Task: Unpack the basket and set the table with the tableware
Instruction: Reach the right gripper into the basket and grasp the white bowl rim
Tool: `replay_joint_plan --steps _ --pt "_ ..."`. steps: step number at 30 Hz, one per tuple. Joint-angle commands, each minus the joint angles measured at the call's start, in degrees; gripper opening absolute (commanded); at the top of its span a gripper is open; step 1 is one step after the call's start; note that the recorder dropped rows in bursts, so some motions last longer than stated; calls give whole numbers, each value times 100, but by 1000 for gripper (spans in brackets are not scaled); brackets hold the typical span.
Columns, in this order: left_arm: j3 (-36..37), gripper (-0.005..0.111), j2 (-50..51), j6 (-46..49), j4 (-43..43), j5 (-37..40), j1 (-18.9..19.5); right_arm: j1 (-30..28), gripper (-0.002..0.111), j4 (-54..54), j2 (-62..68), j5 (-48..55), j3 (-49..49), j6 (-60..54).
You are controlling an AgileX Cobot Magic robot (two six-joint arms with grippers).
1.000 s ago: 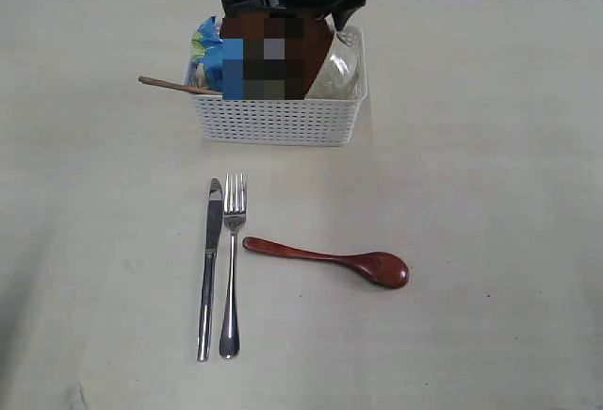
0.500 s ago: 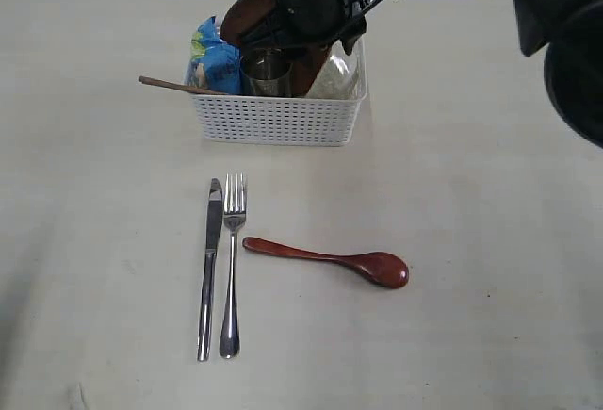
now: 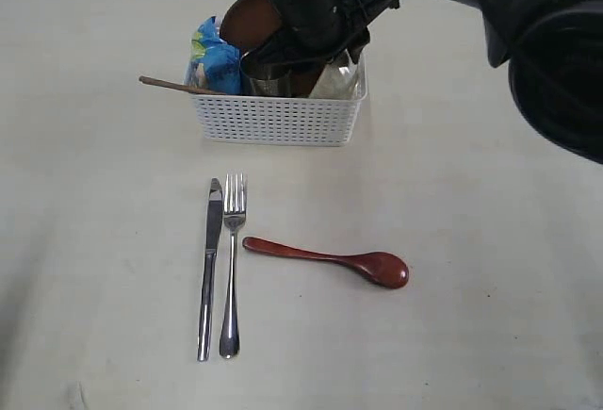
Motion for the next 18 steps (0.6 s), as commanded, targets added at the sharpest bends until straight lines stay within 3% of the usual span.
replay_joint_plan --steps 1,12,18 --pt "15 0 -14 -23 7 -56 12 -36 46 -63 21 13 -36 -4" --pt "15 0 -14 -23 7 -56 12 -36 44 -318 21 13 -36 -135" --pt "15 0 -14 -23 7 -56 12 -36 10 -318 21 13 -36 -377"
